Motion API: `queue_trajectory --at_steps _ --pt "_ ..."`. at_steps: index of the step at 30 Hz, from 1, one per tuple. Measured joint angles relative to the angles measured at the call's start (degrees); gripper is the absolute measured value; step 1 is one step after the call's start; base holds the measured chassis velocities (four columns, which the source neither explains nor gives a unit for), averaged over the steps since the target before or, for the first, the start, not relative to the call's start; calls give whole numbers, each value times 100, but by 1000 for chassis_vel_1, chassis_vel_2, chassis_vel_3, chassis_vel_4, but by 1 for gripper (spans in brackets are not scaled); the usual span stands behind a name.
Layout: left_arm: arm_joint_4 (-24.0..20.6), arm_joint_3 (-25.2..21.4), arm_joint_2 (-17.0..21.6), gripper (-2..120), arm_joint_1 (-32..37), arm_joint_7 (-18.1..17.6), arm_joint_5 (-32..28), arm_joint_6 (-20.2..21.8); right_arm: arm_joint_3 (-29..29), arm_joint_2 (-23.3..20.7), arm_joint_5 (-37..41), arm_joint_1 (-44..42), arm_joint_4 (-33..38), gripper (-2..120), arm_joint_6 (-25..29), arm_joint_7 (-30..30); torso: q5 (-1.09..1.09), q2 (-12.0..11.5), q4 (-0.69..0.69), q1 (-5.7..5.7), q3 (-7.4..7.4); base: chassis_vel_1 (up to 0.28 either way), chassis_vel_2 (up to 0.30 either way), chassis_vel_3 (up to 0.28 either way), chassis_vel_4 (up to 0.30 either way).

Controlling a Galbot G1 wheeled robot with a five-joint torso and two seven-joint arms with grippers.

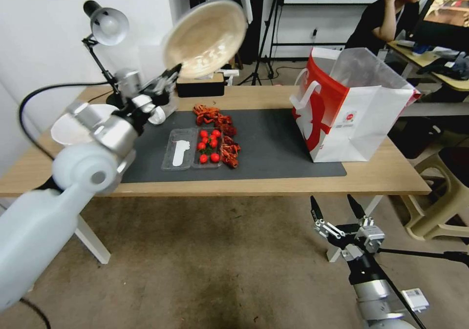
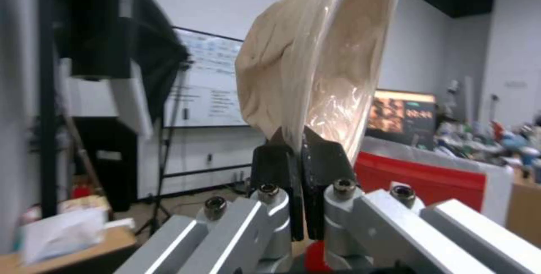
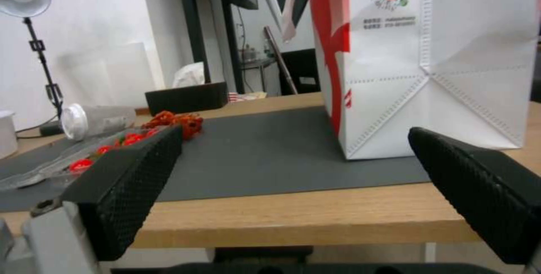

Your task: Pick up the trash from the table and place it into the takeout bag.

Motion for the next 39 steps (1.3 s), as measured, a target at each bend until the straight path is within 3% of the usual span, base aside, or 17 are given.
queue_trajectory --at_steps 1,3,5,9,10,13,15,17,22,24,29,35,39 --pt "0 0 0 0 0 0 0 0 0 0 0 0 0 100 0 0 0 0 0 0 0 0 0 0 0" --pt "275 643 -173 0 -665 31 236 -40 50 59 -46 -90 63 100 23 -10 3 0 0 0 0 0 0 0 0" --pt "321 739 -208 0 -773 35 275 -44 60 74 -59 -110 75 100 30 -14 3 0 0 0 0 0 0 0 0" --pt "948 1971 -827 0 -2104 -43 405 -53 158 264 -209 -302 187 100 107 -59 1 0 0 0 0 0 0 0 0" --pt "948 1971 -827 0 -2104 -43 405 -53 158 264 -209 -302 187 100 107 -59 1 0 0 0 0 0 0 0 0" --pt "1387 2691 -1348 0 -2728 -91 458 -52 187 379 -308 -397 234 100 160 -97 3 0 0 0 0 0 0 0 0" --pt "1448 2774 -1421 0 -2797 -92 483 -52 190 394 -323 -407 241 100 168 -101 3 0 0 0 0 0 0 0 0" --pt "1796 3174 -1794 0 -3141 -92 707 -83 195 471 -397 -455 260 100 212 -124 3 0 -1 0 0 0 0 0 0" --pt "2203 3495 -2139 0 -3413 -72 1007 -135 197 557 -485 -495 270 100 267 -138 3 -1 1 1 0 0 0 0 0" --pt "2730 3812 -2543 0 -3744 -30 1428 -193 197 655 -577 -565 295 100 335 -167 2 -1 0 0 0 0 0 0 0" --pt "3219 4009 -2818 0 -4069 29 1805 -214 239 671 -591 -607 332 100 375 -173 2 -1 0 0 0 0 0 0 0" --pt "3411 4108 -2892 0 -4222 56 2230 -261 299 642 -556 -611 342 100 394 -173 1 -1 1 0 0 0 0 0 0" --pt "3272 4088 -2821 13 -4210 -10 2208 -151 274 624 -548 -573 300 100 396 -174 1 -1 1 0 0 0 0 0 0"
